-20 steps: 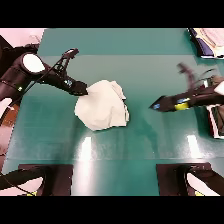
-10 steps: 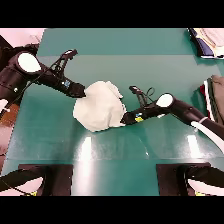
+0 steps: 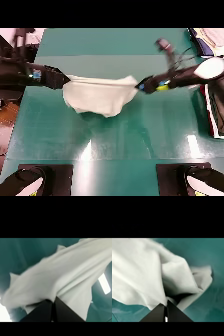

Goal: Fold the shirts.

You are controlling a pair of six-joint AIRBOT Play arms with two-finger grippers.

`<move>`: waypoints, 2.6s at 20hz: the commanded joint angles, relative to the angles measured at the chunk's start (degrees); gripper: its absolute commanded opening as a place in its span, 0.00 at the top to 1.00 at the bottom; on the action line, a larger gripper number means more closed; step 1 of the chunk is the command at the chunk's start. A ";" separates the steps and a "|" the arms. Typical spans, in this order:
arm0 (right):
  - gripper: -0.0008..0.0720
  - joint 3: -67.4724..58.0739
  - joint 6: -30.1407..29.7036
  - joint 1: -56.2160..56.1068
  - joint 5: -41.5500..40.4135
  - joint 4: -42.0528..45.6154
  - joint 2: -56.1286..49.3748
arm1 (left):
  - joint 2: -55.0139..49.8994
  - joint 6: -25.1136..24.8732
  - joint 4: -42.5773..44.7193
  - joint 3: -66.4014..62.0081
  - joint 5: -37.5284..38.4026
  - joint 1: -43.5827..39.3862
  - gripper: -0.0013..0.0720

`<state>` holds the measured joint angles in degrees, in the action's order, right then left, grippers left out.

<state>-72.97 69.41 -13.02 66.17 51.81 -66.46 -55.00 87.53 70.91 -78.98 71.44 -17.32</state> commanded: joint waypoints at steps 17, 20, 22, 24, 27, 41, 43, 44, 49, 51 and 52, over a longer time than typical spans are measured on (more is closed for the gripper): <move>0.97 2.89 4.15 10.14 21.29 12.72 3.19 | -9.66 2.05 5.79 8.96 -2.56 -9.29 0.15; 0.97 6.64 4.15 10.14 19.56 12.72 5.46 | -12.15 1.05 1.84 13.42 -4.74 -0.09 0.15; 0.97 8.26 4.15 10.14 18.84 12.70 6.43 | -15.37 -4.24 -5.46 17.22 -4.68 4.39 0.15; 0.97 8.57 4.15 10.14 19.17 12.70 6.49 | -19.08 -8.11 -8.39 20.15 -4.37 6.14 0.15; 0.97 8.55 4.26 10.14 19.23 12.24 6.51 | -23.76 -8.04 -8.13 21.07 -4.37 6.12 0.15; 0.97 7.52 4.28 10.16 20.28 12.90 6.54 | -24.52 -10.54 -16.85 15.23 -2.25 5.22 0.94; 0.97 3.10 4.31 10.14 19.28 12.81 6.54 | -18.62 -8.79 -15.08 8.00 -4.46 7.56 0.94; 0.97 -0.09 4.31 10.14 18.82 12.81 6.54 | -15.26 -7.87 -12.96 3.76 -5.90 8.37 0.94; 0.97 -19.69 4.31 10.14 17.66 12.74 6.54 | -0.28 -6.27 -2.45 -18.80 -11.10 8.68 0.94; 0.97 -27.02 4.31 10.14 17.90 12.70 6.54 | 3.45 -6.27 -1.64 -25.59 -11.32 8.68 0.94; 0.97 -30.40 4.31 10.14 18.03 12.70 6.56 | 4.72 -6.19 -1.64 -28.63 -11.47 8.66 0.94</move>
<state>-93.71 73.69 -2.90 84.38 64.49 -59.96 -55.70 80.82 66.26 -97.93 61.91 -8.88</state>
